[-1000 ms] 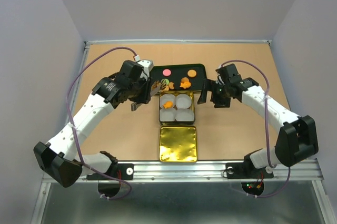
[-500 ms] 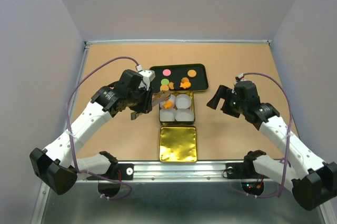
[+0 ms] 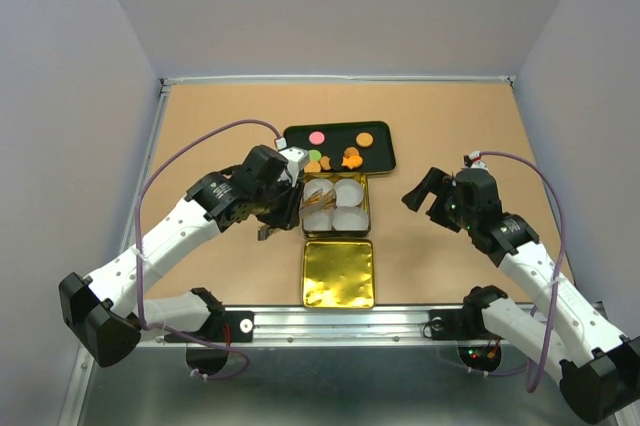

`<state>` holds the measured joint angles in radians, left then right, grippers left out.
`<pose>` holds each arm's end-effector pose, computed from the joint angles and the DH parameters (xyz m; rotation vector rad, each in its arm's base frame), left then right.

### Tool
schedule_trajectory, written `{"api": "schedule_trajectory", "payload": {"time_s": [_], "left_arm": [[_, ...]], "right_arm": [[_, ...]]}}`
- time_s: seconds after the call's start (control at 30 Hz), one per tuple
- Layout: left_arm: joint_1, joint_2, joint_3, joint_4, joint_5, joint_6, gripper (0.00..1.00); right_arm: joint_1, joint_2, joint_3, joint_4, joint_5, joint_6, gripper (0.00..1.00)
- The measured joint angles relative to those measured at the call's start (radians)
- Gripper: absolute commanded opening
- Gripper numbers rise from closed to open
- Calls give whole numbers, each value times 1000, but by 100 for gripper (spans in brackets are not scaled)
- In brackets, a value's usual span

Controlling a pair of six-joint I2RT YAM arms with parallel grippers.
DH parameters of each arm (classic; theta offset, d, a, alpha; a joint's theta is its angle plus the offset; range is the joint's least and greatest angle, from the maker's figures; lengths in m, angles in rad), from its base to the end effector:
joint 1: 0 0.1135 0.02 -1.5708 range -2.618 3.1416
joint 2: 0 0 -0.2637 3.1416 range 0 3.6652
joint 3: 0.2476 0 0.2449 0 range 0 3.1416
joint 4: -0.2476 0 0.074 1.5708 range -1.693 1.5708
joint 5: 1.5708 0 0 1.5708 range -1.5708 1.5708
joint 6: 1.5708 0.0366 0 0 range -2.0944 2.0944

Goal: Pack the cookies

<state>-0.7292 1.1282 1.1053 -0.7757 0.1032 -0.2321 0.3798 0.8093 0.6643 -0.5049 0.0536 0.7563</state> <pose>0.1637 -0.1513 0.3273 0.6504 2.3543 -0.5708 0.1583 0.0611 0.2626 0.4563 2.2330 0.5566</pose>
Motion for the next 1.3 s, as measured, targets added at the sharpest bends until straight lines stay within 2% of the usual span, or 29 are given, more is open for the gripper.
{"api": "schedule_trajectory", "payload": {"time_s": [0.53,0.87,1.03,1.3], "left_arm": [[-37,-4,-43,-58,-90,-144,30],[-40,-25,-66,-61,-89,-163,30],[-40,-36,-66,-60,-80,-163,33],[-43,-46,-76,-58,-73,-163,43]], "right_arm": [[0,3,-10,8,26,10,100],[0,8,-40,12,46,24,100],[0,10,-41,13,55,26,100],[0,11,-41,13,71,28,100]]}}
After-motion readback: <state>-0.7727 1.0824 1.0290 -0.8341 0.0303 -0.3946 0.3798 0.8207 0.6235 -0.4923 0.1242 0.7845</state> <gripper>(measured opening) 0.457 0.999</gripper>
